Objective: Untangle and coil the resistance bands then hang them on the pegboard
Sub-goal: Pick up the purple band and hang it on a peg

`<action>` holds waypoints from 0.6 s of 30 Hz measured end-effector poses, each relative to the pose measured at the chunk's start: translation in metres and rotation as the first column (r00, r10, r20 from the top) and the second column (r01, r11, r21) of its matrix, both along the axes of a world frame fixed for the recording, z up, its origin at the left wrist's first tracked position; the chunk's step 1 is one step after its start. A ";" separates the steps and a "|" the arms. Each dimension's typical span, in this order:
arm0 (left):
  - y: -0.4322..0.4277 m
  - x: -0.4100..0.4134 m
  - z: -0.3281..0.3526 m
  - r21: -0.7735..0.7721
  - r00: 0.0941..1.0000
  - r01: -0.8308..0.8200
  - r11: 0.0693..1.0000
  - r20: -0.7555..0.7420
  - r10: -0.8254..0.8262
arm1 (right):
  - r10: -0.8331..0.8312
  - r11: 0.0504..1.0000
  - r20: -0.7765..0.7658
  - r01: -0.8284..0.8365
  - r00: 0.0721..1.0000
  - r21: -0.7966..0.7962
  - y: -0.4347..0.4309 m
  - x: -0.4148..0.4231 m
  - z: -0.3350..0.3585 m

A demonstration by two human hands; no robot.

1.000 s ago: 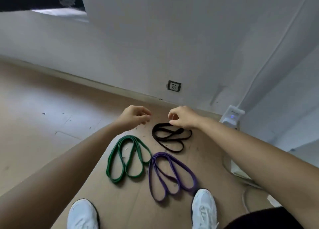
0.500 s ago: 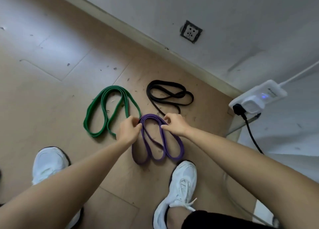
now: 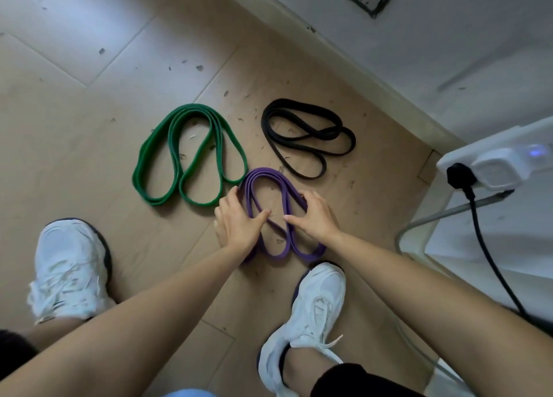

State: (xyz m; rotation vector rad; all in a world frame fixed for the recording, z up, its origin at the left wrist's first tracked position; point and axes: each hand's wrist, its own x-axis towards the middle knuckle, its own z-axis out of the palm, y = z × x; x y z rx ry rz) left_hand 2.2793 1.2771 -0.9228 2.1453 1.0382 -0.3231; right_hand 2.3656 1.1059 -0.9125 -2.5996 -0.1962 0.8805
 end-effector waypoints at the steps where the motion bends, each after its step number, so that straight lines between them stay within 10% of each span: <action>1: -0.001 0.001 -0.002 -0.026 1.000 -0.014 1.000 -0.007 0.014 | 0.004 1.000 0.003 -0.004 1.000 -0.017 0.000 -0.001 -0.002; 18: 0.039 -0.007 0.041 -0.547 0.977 -0.008 0.837 0.172 0.122 | -0.134 0.956 -0.185 0.176 0.974 0.234 0.012 -0.005 0.064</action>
